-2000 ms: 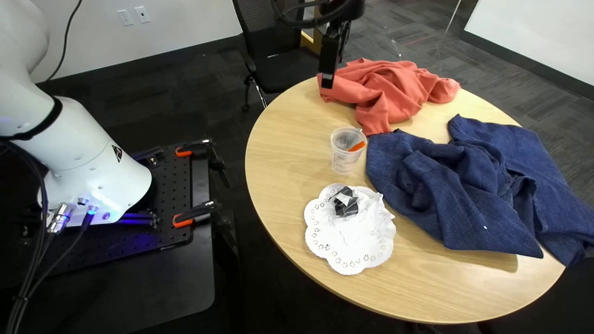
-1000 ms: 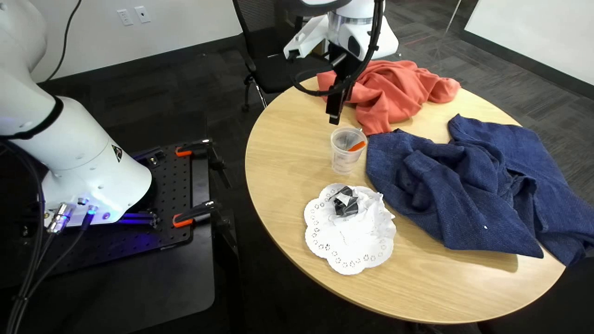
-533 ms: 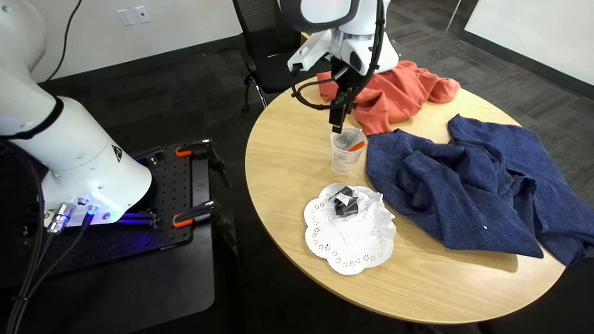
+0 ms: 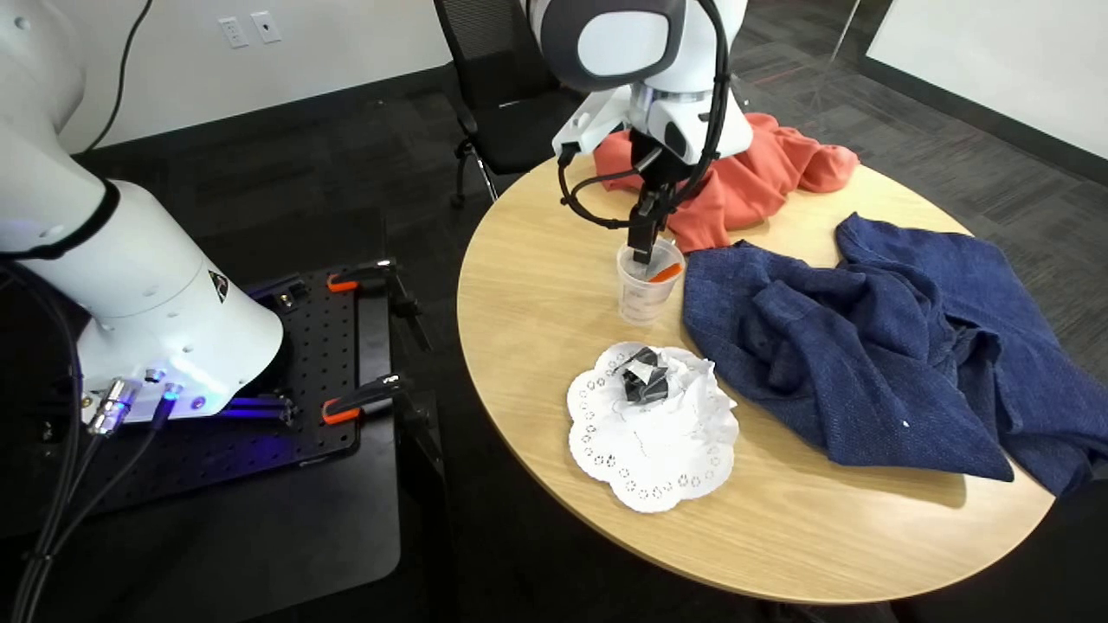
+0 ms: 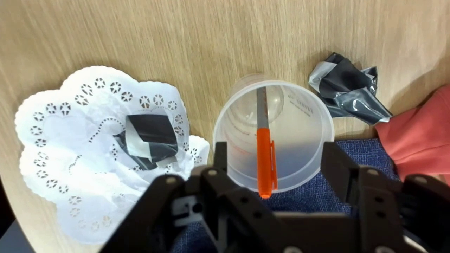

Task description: Take the orange pen out of the clear cup

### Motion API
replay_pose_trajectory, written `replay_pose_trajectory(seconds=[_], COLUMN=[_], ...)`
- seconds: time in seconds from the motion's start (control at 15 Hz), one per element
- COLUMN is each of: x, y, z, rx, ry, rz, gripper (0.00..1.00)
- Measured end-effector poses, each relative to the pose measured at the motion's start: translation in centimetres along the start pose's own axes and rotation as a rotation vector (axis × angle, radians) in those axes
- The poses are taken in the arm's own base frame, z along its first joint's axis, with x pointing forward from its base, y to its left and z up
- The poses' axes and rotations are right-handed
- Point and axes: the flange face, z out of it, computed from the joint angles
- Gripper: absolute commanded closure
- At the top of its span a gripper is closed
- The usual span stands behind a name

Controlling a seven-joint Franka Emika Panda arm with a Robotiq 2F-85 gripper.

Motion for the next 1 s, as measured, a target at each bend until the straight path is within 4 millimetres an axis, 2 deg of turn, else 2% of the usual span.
replay_pose_trajectory(seconds=[0.13,0.33,1.0], x=[0.3,0.6,0.9], y=[-0.2,-0.6,-1.1], z=[0.7,1.6,3.4], rx=[-0.002,-0.005,-0.025], ry=[0.008,0.016,0.018], rz=[-0.001,-0.005,-0.014], gripper=[0.45,0.59,0.59])
